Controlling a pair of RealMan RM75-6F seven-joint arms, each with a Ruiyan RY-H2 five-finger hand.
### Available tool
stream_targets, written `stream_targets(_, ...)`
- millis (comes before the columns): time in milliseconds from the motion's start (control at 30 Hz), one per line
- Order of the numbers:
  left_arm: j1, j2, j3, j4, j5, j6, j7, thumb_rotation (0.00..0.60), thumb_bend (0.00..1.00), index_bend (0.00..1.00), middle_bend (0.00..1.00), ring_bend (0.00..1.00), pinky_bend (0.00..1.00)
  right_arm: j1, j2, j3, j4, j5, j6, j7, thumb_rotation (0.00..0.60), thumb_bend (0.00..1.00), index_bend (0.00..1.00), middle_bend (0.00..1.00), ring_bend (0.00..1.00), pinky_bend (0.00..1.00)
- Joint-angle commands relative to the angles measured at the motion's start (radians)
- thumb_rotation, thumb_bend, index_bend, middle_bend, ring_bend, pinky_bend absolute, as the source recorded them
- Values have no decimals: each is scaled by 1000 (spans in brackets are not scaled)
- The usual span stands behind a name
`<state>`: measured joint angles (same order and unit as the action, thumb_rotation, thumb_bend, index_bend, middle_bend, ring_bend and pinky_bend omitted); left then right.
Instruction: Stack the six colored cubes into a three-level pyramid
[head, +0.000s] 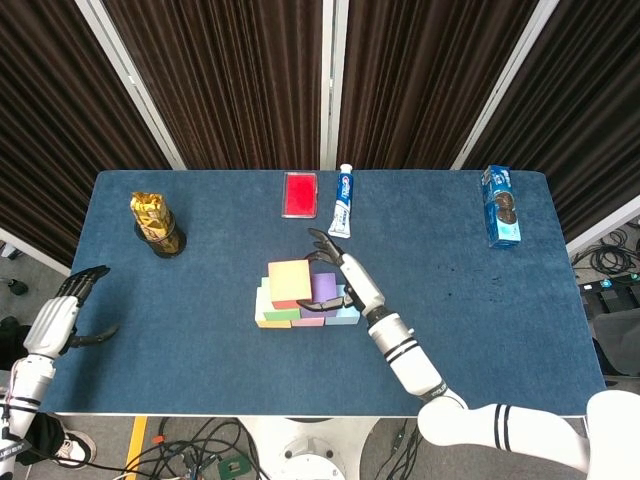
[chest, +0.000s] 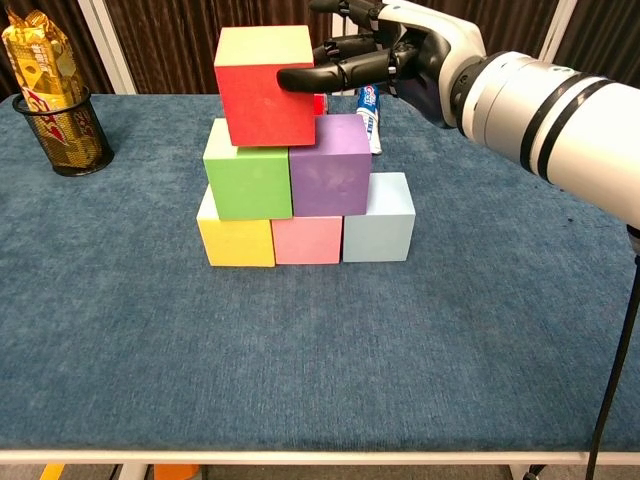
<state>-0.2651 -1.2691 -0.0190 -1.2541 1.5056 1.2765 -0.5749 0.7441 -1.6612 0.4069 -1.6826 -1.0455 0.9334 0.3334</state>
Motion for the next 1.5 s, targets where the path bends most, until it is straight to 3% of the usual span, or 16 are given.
stream_targets(33, -1, -1, 0, 0, 0, 0, 2, 600, 229, 86, 67, 0, 48, 1, 1, -1, 2, 2, -4, 0, 600, 155, 0, 519, 75, 0)
stream_targets(1300, -9, -3, -1, 1, -4, -12, 6, 600, 229, 86, 67, 0, 48, 12, 21, -8, 14, 18, -41, 6, 600, 171, 0, 526, 75, 0)
stream_targets(1500, -9, -3, -2, 2, -5, -13, 6, 600, 229, 86, 67, 0, 47, 13, 34, -13, 8, 11, -59, 15, 600, 144, 0, 421, 40, 0)
